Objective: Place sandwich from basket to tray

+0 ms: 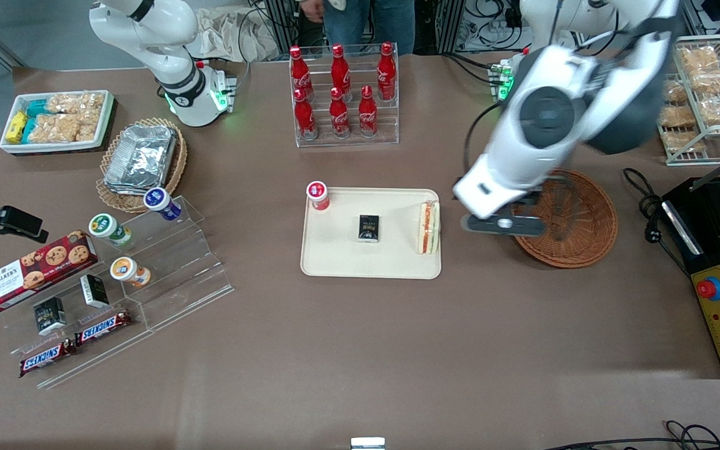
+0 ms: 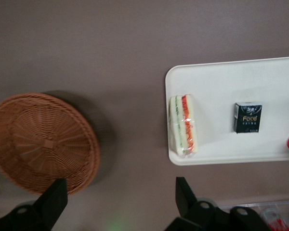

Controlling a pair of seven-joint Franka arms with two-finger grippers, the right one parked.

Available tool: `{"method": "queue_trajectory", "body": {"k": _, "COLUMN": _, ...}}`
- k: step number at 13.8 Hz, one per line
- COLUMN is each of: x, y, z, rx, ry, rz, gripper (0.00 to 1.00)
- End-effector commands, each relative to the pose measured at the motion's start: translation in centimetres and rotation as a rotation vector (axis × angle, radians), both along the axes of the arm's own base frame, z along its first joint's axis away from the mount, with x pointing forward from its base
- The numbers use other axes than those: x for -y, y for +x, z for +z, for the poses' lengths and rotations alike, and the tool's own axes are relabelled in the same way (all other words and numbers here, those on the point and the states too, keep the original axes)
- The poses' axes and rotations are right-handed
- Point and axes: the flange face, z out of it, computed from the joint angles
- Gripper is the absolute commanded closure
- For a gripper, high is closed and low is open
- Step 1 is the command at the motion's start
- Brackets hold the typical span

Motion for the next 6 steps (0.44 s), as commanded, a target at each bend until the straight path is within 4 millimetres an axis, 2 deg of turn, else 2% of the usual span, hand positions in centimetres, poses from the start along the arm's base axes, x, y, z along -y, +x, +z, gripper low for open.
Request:
{"method": "queue_trajectory", "body": {"k": 1, "x": -5.5, "y": 1.2, "z": 4.8, "rx": 0.022, "ry": -0.065, "rz": 0.027, "gripper": 0.0}}
{"method": "queue_trajectory", "body": {"k": 2, "x": -7.9, "y": 1.4, "z": 6.2, "rx": 0.046, "ry": -0.067, "rz": 0.066, "gripper": 0.0}}
{"method": "queue_trajectory", "body": {"k": 3, "x": -9.2, "y": 1.3, "z": 7.2, "rx": 0.068, "ry": -0.059, "rz": 0.097, "gripper": 0.0}}
{"method": "queue_trajectory", "body": {"k": 6, "x": -11.3, "y": 0.9, "z": 8.7, "rx": 0.087, "ry": -0.053, "rz": 0.122, "gripper": 0.0}}
